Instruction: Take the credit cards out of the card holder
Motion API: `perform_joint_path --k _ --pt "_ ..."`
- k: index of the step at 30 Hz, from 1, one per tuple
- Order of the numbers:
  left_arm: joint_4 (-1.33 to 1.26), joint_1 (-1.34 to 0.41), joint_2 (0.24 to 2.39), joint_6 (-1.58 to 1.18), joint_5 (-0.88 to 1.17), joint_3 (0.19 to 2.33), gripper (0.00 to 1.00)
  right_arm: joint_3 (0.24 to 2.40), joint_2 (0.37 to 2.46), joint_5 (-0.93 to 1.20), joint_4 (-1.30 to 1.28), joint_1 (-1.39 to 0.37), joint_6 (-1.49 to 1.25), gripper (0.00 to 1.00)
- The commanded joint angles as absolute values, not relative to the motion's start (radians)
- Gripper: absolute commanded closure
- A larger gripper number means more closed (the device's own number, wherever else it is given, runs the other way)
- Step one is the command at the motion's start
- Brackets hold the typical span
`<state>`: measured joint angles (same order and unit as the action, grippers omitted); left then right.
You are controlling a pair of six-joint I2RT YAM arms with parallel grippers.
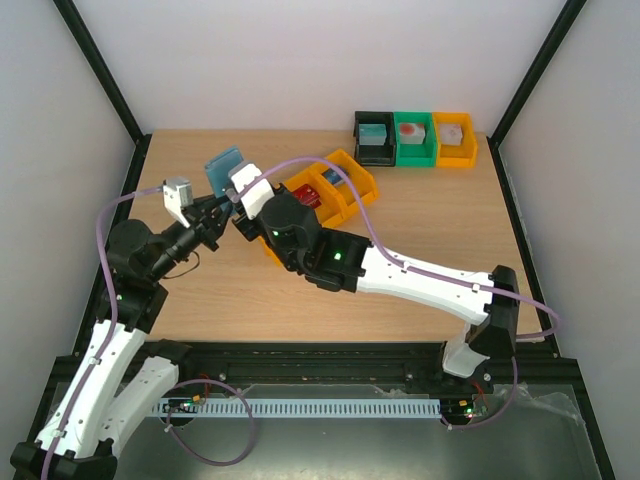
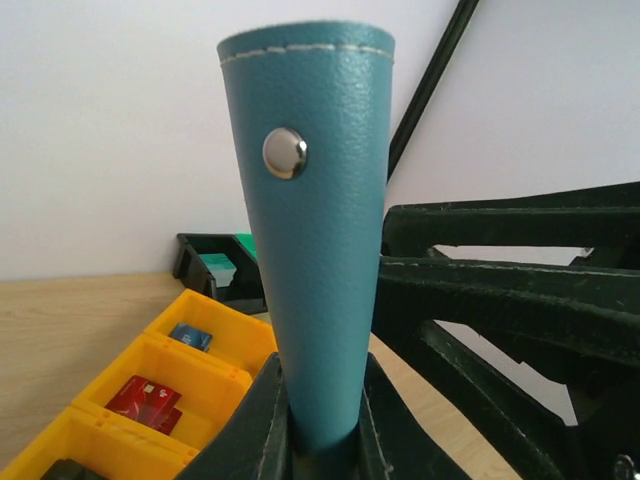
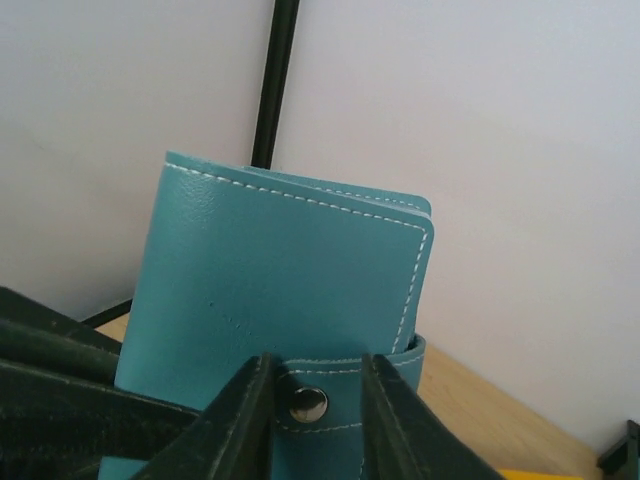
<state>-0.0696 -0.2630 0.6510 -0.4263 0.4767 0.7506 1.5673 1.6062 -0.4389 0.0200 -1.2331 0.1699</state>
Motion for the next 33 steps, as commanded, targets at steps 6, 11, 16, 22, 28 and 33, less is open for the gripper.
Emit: perform_joint_path --k 6,11,16,22,28,33 --pt "-0.112 -0.262 0.641 -0.392 0.503 0.756 0.98 1.738 1.717 -0.549 -0.158 -1.230 0.204 0.67" --pt "-0.114 -0.263 0.636 -0.365 0.482 0.767 0.98 1.740 1.741 -0.558 -0.211 -1.230 0.177 0.75" --pt "-0.139 -0.262 0.632 -0.300 0.458 0.784 0.98 1.738 1.771 -0.610 -0.287 -1.229 0.121 0.96" --pt "-0.091 -0.260 0.623 -0.267 0.493 0.783 0.98 1.747 1.753 -0.703 -0.415 -1.090 -0.038 0.98" --pt "-0.047 -0.223 0.596 -0.319 0.582 0.757 0.98 1.548 1.548 -0.619 -0.462 -0.814 -0.150 0.98" --pt "-0.063 -0.212 0.601 -0.324 0.606 0.756 0.98 1.460 1.361 -0.479 -0.458 -0.696 -0.105 0.98"
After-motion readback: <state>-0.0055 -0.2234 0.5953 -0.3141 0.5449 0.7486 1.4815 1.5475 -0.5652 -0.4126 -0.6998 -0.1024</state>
